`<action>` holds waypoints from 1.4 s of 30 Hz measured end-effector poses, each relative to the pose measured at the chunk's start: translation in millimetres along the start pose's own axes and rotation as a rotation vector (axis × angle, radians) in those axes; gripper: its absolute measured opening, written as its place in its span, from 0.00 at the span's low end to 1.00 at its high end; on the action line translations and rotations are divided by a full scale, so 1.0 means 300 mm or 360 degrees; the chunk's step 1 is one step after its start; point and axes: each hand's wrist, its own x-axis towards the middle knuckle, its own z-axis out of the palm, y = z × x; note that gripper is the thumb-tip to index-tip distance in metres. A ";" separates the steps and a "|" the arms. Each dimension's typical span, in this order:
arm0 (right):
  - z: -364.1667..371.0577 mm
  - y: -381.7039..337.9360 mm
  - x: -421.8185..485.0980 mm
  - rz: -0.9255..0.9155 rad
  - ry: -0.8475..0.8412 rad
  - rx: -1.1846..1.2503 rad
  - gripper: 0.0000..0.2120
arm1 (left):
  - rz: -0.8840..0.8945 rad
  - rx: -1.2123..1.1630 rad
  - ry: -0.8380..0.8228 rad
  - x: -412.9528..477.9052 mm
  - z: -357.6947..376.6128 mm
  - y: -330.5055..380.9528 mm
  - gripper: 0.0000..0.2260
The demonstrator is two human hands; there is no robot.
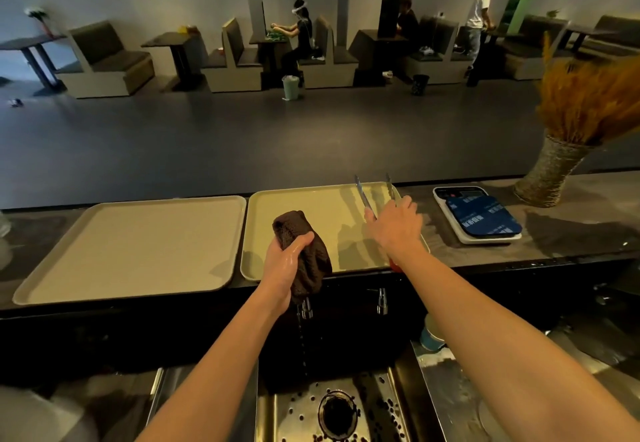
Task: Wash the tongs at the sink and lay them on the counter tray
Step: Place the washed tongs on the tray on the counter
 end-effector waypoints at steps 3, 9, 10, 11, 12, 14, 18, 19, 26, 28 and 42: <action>-0.040 -0.003 -0.054 -0.0119 0.0260 0.0140 0.26 | -0.0004 -0.0043 0.0025 -0.010 -0.027 -0.004 0.08; -0.092 -0.072 -0.286 -0.0729 0.0102 0.0710 0.12 | 0.0055 -0.0149 0.0159 -0.089 -0.153 -0.038 0.15; -0.090 -0.097 -0.324 -0.0768 0.0048 0.0825 0.12 | 0.0062 -0.0143 0.0200 -0.106 -0.180 -0.045 0.16; -0.085 -0.139 -0.365 -0.0817 -0.0027 0.0935 0.11 | 0.0072 -0.0152 0.0260 -0.133 -0.223 -0.052 0.16; -0.081 -0.177 -0.402 -0.0855 -0.0100 0.1033 0.11 | 0.0090 -0.0167 0.0303 -0.160 -0.260 -0.056 0.13; -0.062 -0.268 -0.476 -0.0966 -0.0226 0.1184 0.09 | 0.0121 -0.0222 0.0402 -0.220 -0.352 -0.071 0.10; -0.006 -0.447 -0.626 -0.1155 -0.0492 0.1347 0.09 | 0.0148 -0.0293 0.0716 -0.350 -0.547 -0.103 0.19; 0.006 -0.495 -0.673 -0.1198 -0.0566 0.1372 0.10 | 0.0163 -0.0307 0.0801 -0.396 -0.600 -0.112 0.19; 0.041 -0.758 -1.037 -0.1569 -0.0926 0.1413 0.08 | 0.0262 -0.0482 0.1219 -0.737 -0.920 -0.161 0.11; 0.040 -0.826 -1.164 -0.1715 -0.0948 0.1325 0.07 | 0.0285 -0.0479 0.1314 -0.847 -1.012 -0.183 0.08; 0.059 -1.102 -2.015 -0.2097 -0.1192 0.1213 0.07 | 0.0220 -0.0748 0.1951 -1.561 -1.480 -0.387 0.21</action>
